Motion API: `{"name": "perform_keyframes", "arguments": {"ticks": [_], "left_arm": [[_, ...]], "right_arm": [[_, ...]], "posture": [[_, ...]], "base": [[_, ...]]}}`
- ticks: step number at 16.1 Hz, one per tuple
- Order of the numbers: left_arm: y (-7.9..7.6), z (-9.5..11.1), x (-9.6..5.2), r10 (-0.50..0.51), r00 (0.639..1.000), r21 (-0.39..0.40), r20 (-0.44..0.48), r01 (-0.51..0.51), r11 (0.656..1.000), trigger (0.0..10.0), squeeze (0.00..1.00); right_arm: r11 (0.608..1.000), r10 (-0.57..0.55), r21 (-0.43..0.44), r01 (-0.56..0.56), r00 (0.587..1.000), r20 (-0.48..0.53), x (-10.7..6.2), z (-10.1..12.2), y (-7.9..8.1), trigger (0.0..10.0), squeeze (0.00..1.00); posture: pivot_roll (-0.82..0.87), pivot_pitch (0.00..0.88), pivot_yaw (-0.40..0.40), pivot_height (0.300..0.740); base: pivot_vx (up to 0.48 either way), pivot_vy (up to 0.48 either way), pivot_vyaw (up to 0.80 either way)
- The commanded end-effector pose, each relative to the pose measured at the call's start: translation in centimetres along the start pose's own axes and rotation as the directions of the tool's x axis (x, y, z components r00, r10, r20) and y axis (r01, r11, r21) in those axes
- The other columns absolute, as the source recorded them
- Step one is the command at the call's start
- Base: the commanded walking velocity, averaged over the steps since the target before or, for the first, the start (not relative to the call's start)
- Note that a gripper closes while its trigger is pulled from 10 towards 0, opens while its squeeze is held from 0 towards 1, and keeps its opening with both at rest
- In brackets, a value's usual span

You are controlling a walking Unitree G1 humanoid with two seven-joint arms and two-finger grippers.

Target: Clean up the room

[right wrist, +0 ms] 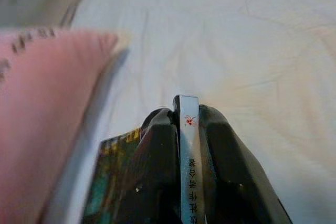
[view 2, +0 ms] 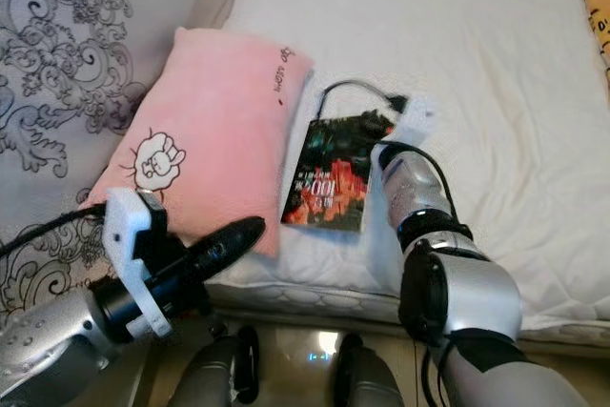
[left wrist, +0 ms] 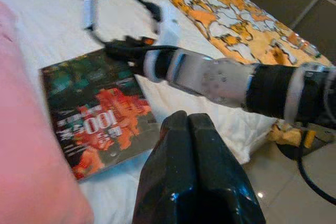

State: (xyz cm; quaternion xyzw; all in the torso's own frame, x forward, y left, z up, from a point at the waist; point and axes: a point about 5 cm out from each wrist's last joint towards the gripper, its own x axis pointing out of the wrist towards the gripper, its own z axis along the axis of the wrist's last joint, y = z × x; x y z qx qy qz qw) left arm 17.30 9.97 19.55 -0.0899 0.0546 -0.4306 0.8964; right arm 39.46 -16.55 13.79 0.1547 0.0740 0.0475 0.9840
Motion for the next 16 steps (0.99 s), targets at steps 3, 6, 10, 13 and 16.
{"name": "perform_keyframes", "arguments": {"ticks": [3, 6, 10, 13, 16], "left_arm": [[-0.6, 0.2, 0.4, -0.040, 0.999, -0.001, -0.004, 0.040, 0.999, 10.0, 0.00], [-0.5, 0.3, 0.3, -0.024, 1.000, 0.010, 0.003, 0.024, 1.000, 10.0, 0.00], [-0.7, 0.2, 0.4, -0.024, 1.000, 0.013, 0.002, 0.024, 1.000, 10.0, 0.00], [-0.6, 0.3, 0.6, -0.024, 1.000, 0.018, 0.011, 0.024, 1.000, 10.0, 0.00], [-0.6, 0.3, 0.7, -0.022, 1.000, 0.015, 0.013, 0.021, 1.000, 10.0, 0.00]], "right_arm": [[0.982, -0.032, -0.190, 0.016, 0.996, -0.078, -0.1, -2.0, 1.1, 0.0, 0.00], [0.952, -0.081, -0.299, 0.061, 0.995, -0.056, 0.1, -2.0, 1.7, 0.0, 0.00], [0.975, -0.204, -0.107, 0.194, 0.975, -0.089, -0.3, -3.4, 1.1, 0.0, 0.00], [0.975, -0.220, -0.023, 0.219, 0.963, -0.156, -0.8, -5.5, 1.8, 0.0, 0.00], [0.974, -0.224, -0.063, 0.216, 0.959, -0.171, -0.9, -5.9, 2.1, 0.0, 1.00]], "posture": [[0.31, 0.304, 0.093, 0.740], [0.31, 0.306, 0.084, 0.740], [0.31, 0.302, 0.069, 0.740], [0.31, 0.300, 0.066, 0.740], [0.31, 0.300, 0.066, 0.740]], "base": [[0.000, 0.000, 0.00], [0.000, 0.000, 0.00], [0.000, 0.000, 0.00], [0.000, 0.000, 0.00], [0.000, 0.000, 0.00]]}}
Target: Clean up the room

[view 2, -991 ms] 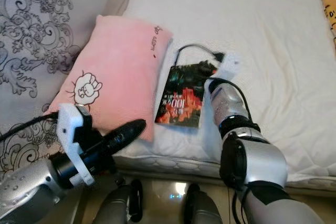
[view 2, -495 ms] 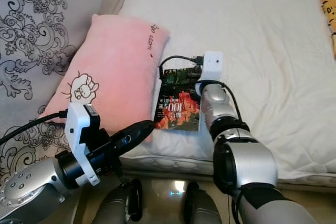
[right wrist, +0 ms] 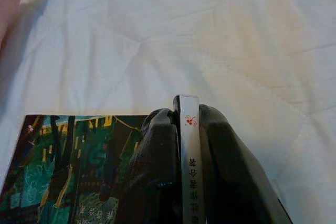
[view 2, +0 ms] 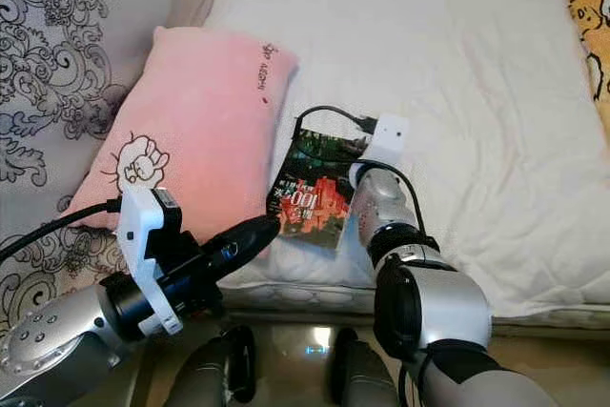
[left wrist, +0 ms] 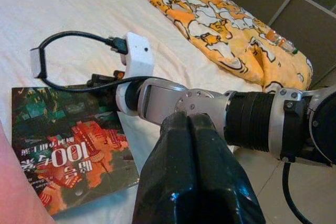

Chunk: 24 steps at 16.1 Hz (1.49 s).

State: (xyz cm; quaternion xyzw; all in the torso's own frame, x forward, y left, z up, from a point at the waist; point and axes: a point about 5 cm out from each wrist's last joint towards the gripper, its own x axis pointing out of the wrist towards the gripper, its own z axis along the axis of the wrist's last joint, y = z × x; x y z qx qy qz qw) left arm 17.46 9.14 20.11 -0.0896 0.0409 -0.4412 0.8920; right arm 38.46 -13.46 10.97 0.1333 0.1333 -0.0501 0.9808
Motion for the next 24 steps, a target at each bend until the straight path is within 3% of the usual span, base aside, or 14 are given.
{"name": "perform_keyframes", "arguments": {"ticks": [1, 2, 3, 4, 7, 12, 15, 17, 18, 19, 20, 21, 23, 24], "left_arm": [[-0.2, -0.2, 0.0, 0.006, 1.000, 0.000, -0.006, -0.006, 1.000, 10.0, 0.00], [-0.1, -0.2, 0.1, 0.011, 1.000, -0.003, -0.002, -0.011, 1.000, 10.0, 0.00], [-0.1, -0.1, 0.1, 0.017, 1.000, -0.008, 0.005, -0.017, 1.000, 10.0, 0.00], [-0.1, -0.2, 0.1, 0.023, 1.000, -0.012, 0.007, -0.023, 1.000, 10.0, 0.00], [-0.2, -0.3, 0.1, 0.034, 0.999, -0.017, 0.014, -0.034, 0.999, 10.0, 0.00], [0.1, -0.3, 0.3, 0.036, 0.999, -0.004, 0.016, -0.036, 0.999, 10.0, 0.00], [0.3, -0.4, 0.4, 0.039, 0.999, 0.000, 0.016, -0.039, 0.999, 10.0, 0.00], [0.6, -0.6, 0.5, 0.062, 0.998, -0.008, 0.030, -0.062, 0.998, 10.0, 0.00], [1.4, -1.0, 0.5, 0.138, 0.989, -0.027, 0.045, -0.137, 0.990, 10.0, 0.00], [3.3, -1.5, 0.3, 0.304, 0.951, -0.048, 0.061, -0.302, 0.952, 10.0, 0.00], [5.9, -2.0, -0.4, 0.480, 0.874, -0.042, 0.072, -0.479, 0.877, 10.0, 0.00], [7.5, -2.5, -0.9, 0.550, 0.832, 0.028, 0.069, -0.553, 0.833, 10.0, 0.00], [8.8, -3.1, -0.7, 0.579, 0.813, 0.056, 0.065, -0.582, 0.811, 10.0, 0.00], [9.2, -3.9, -0.1, 0.582, 0.810, 0.126, 0.065, -0.586, 0.801, 10.0, 1.00]], "right_arm": [[0.997, -0.004, -0.074, -0.002, 0.997, -0.080, -0.4, -2.2, 0.0, 4.1, 1.00], [0.992, 0.004, -0.128, -0.012, 0.998, -0.064, -0.4, -1.9, 0.2, 4.7, 1.00], [0.986, 0.008, -0.163, -0.016, 0.999, -0.052, -0.3, -1.5, 0.3, 8.4, 1.00], [0.979, 0.011, -0.204, -0.016, 1.000, -0.027, -0.2, -0.9, 0.3, 10.0, 1.00], [0.966, 0.025, -0.258, -0.020, 1.000, 0.018, 0.1, 0.4, 0.7, 10.0, 1.00], [0.948, -0.014, -0.315, 0.036, 0.997, 0.072, 0.0, 0.7, 0.4, 10.0, 1.00], [0.965, -0.026, -0.255, 0.063, 0.989, 0.144, 0.1, 2.2, 0.4, 10.0, 1.00], [0.978, 0.011, -0.207, 0.041, 0.969, 0.246, 0.0, 3.9, 1.1, 10.0, 1.00], [0.977, 0.022, -0.208, 0.041, 0.956, 0.292, -0.1, 4.2, 1.0, 10.0, 1.00], [0.972, 0.029, -0.228, 0.050, 0.943, 0.331, -0.3, 4.4, 0.5, 10.0, 1.00], [0.968, 0.032, -0.244, 0.065, 0.927, 0.372, -0.6, 4.5, -0.5, 10.0, 1.00], [0.963, 0.030, -0.257, 0.082, 0.914, 0.404, -1.0, 4.3, -2.0, 10.0, 1.00], [0.952, 0.036, -0.289, 0.098, 0.904, 0.425, -1.8, 3.5, -3.8, 10.0, 1.00], [0.960, -0.035, -0.238, 0.147, 0.906, 0.421, -3.7, 1.8, -6.2, 10.0, 1.00]], "posture": [[0.32, 0.301, 0.065, 0.740], [0.32, 0.300, 0.063, 0.740], [0.32, 0.301, 0.060, 0.740], [0.32, 0.301, 0.056, 0.740], [0.31, 0.296, 0.046, 0.740], [0.30, 0.288, 0.044, 0.740], [0.28, 0.276, 0.038, 0.740], [0.26, 0.256, 0.033, 0.740], [0.23, 0.231, 0.021, 0.740], [0.20, 0.209, 0.006, 0.740], [0.18, 0.189, -0.004, 0.740], [0.15, 0.159, -0.017, 0.740], [0.11, 0.111, -0.035, 0.740], [0.08, 0.044, -0.048, 0.740]], "base": [[0.000, 0.000, 0.00], [0.000, 0.000, 0.00], [0.000, 0.000, 0.00], [0.000, 0.000, 0.00], [0.000, 0.000, 0.00], [0.000, 0.000, 0.00], [0.000, 0.000, 0.00], [0.000, 0.000, 0.00], [0.000, 0.000, 0.00], [0.000, 0.000, 0.00], [0.000, 0.000, 0.00], [0.000, 0.000, 0.00], [0.000, 0.000, 0.00], [0.000, 0.000, 0.00]]}}
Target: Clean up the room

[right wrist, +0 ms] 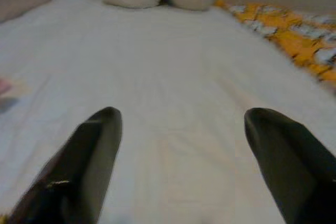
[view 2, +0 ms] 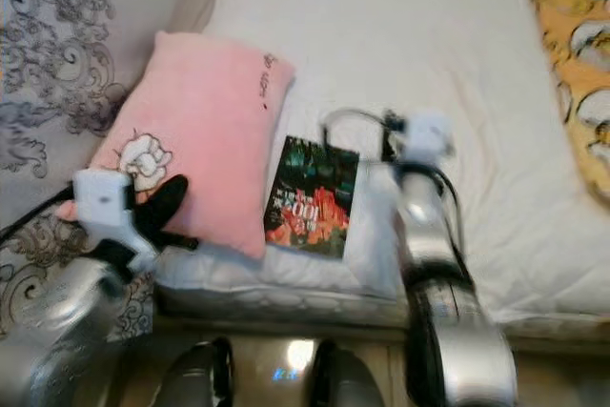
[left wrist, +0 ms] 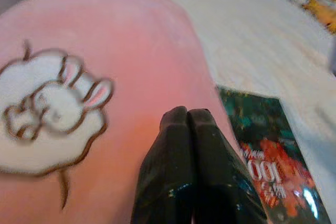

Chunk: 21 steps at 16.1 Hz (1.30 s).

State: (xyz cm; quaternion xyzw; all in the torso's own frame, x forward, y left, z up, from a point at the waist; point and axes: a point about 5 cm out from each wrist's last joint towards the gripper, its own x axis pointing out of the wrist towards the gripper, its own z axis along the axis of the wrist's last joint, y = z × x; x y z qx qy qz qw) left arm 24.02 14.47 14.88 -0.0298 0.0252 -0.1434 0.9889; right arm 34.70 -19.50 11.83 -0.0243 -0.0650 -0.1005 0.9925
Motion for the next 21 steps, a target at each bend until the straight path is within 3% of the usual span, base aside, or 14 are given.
{"name": "perform_keyframes", "arguments": {"ticks": [1, 2, 3, 4, 6, 9, 12, 15, 16, 17, 21], "left_arm": [[-0.1, -1.0, 0.4, 0.031, 0.999, 0.061, -0.026, -0.029, 0.998, 10.0, 1.00], [0.1, -1.4, 0.8, 0.059, 0.997, 0.080, -0.043, -0.055, 0.995, 10.0, 1.00], [0.8, -2.0, 1.0, 0.157, 0.987, 0.107, -0.020, -0.154, 0.982, 10.0, 1.00], [1.1, -2.2, 0.9, 0.192, 0.981, 0.112, -0.006, -0.190, 0.975, 10.0, 1.00], [2.2, -3.3, 1.0, 0.320, 0.947, 0.101, 0.017, -0.320, 0.942, 10.0, 1.00], [2.6, -3.3, 1.1, 0.344, 0.937, 0.060, 0.060, -0.348, 0.936, 10.0, 1.00], [4.6, -3.3, 0.0, 0.482, 0.868, 0.024, 0.120, -0.488, 0.873, 10.0, 1.00], [3.7, -4.3, 0.9, 0.429, 0.899, 0.020, 0.087, -0.432, 0.901, 10.0, 1.00], [3.5, -4.4, 1.0, 0.419, 0.904, 0.011, 0.083, -0.421, 0.907, 10.0, 1.00], [3.1, -4.5, 1.4, 0.395, 0.915, 0.001, 0.082, -0.397, 0.918, 10.0, 1.00], [3.0, -4.3, 2.2, 0.381, 0.920, 0.007, 0.090, -0.383, 0.924, 10.0, 1.00]], "right_arm": [[1.000, -0.003, -0.005, 0.003, 1.000, 0.012, -1.2, 0.1, -0.6, 10.0, 1.00], [1.000, 0.007, -0.018, -0.007, 1.000, 0.022, -1.9, 0.0, -0.6, 10.0, 1.00], [0.997, 0.053, -0.052, -0.055, 0.998, -0.029, -5.0, -2.0, -1.1, 10.0, 1.00], [0.996, 0.066, -0.058, -0.069, 0.996, -0.061, -6.2, -2.9, -1.5, 10.0, 1.00], [0.994, 0.076, -0.058, -0.088, 0.980, -0.182, -10.2, -6.2, -3.9, 10.0, 1.00], [0.991, 0.130, 0.008, -0.131, 0.973, -0.189, -11.5, -6.1, -3.9, 10.0, 1.00], [0.989, 0.146, 0.038, -0.141, 0.966, -0.214, -12.4, -5.9, -4.0, 10.0, 1.00], [0.984, 0.172, 0.000, -0.177, 0.953, -0.249, -12.1, -6.7, -3.1, 10.0, 1.00], [0.986, 0.164, 0.015, -0.166, 0.953, -0.254, -11.7, -6.7, -3.0, 10.0, 0.82], [0.988, 0.145, -0.013, -0.155, 0.947, -0.285, -11.1, -6.9, -2.8, 10.0, 0.00], [0.985, 0.161, -0.016, -0.171, 0.952, -0.262, -9.9, -6.1, -1.8, 10.0, 0.00]], "posture": [[0.07, 0.005, -0.054, 0.740], [0.06, 0.000, -0.057, 0.740], [0.03, 0.000, -0.061, 0.740], [0.03, 0.000, -0.061, 0.740], [0.01, 0.000, -0.059, 0.740], [-0.01, 0.000, -0.048, 0.740], [-0.04, 0.000, -0.024, 0.740], [-0.08, 0.000, 0.014, 0.740], [-0.08, 0.000, 0.014, 0.740], [-0.08, 0.000, 0.016, 0.740], [-0.08, 0.000, 0.022, 0.740]], "base": [[0.000, 0.000, 0.00], [0.000, 0.000, 0.00], [0.000, 0.000, 0.00], [0.000, 0.000, 0.00], [0.000, 0.000, 0.00], [0.000, 0.000, 0.00], [0.000, -0.160, 0.00], [0.000, -0.472, 0.00], [0.000, -0.472, 0.00], [0.000, -0.472, 0.00], [0.000, -0.472, 0.00]]}}
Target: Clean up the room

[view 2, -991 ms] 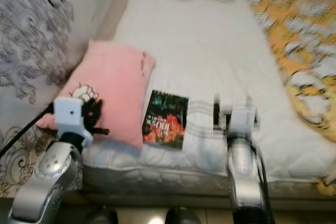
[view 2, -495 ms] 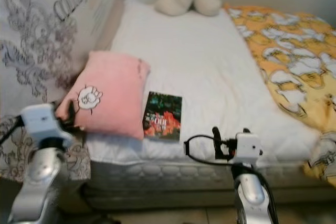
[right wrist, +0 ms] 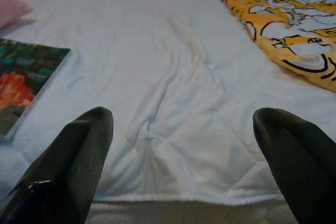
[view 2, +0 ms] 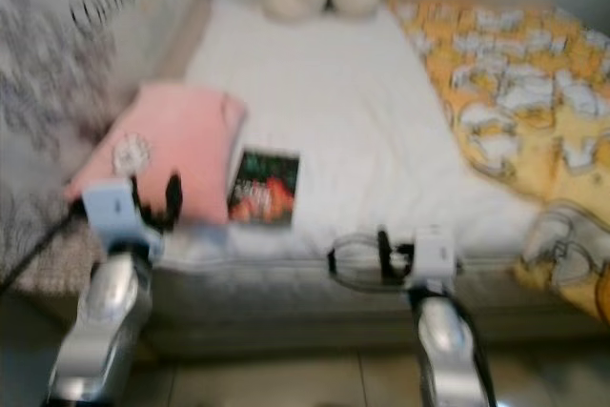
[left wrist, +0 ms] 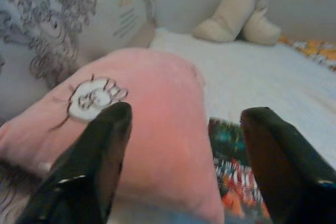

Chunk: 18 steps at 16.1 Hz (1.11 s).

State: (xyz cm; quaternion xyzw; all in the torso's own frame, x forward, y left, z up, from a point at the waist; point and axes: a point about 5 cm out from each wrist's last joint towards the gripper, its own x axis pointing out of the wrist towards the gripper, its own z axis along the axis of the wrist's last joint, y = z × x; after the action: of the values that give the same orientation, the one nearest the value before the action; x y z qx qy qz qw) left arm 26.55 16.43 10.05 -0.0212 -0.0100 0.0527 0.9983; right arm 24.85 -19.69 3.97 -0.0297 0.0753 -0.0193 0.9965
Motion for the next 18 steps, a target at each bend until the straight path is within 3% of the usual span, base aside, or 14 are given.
{"name": "perform_keyframes", "arguments": {"ticks": [1, 2, 5, 9, 18], "left_arm": [[-0.1, 0.2, 0.3, 0.003, 1.000, 0.011, 0.011, -0.003, 1.000, 10.0, 1.00], [-0.1, 0.2, 0.4, 0.012, 1.000, 0.022, 0.015, -0.013, 1.000, 10.0, 1.00], [0.1, -0.5, 0.5, -0.028, 1.000, 0.143, 0.002, 0.027, 0.989, 10.0, 1.00], [0.3, -0.5, 0.9, -0.066, 0.998, 0.139, -0.002, 0.066, 0.988, 10.0, 1.00], [-1.0, -0.4, 1.6, -0.105, 0.994, 0.130, 0.015, 0.102, 0.986, 10.0, 1.00]], "right_arm": [[1.000, -0.008, -0.004, 0.008, 1.000, 0.013, 0.8, 0.7, 0.1, 10.0, 1.00], [1.000, 0.013, 0.011, -0.013, 0.999, 0.034, 1.0, 1.1, 0.4, 10.0, 1.00], [0.993, 0.103, -0.065, -0.097, 0.991, 0.090, 1.4, 2.2, 1.1, 10.0, 1.00], [0.993, 0.092, -0.080, -0.083, 0.990, 0.110, 1.1, 2.3, 0.8, 10.0, 1.00], [0.994, 0.082, -0.080, -0.073, 0.991, 0.105, 0.9, 2.0, 0.8, 10.0, 1.00]], "posture": [[-0.08, 0.000, 0.020, 0.740], [-0.08, 0.000, 0.018, 0.740], [-0.08, 0.000, 0.017, 0.740], [-0.09, 0.000, 0.030, 0.740], [-0.12, 0.000, 0.037, 0.740]], "base": [[0.000, -0.472, 0.00], [0.000, -0.472, 0.00], [0.000, -0.472, 0.00], [0.000, -0.472, 0.00], [0.000, -0.467, 0.00]]}}
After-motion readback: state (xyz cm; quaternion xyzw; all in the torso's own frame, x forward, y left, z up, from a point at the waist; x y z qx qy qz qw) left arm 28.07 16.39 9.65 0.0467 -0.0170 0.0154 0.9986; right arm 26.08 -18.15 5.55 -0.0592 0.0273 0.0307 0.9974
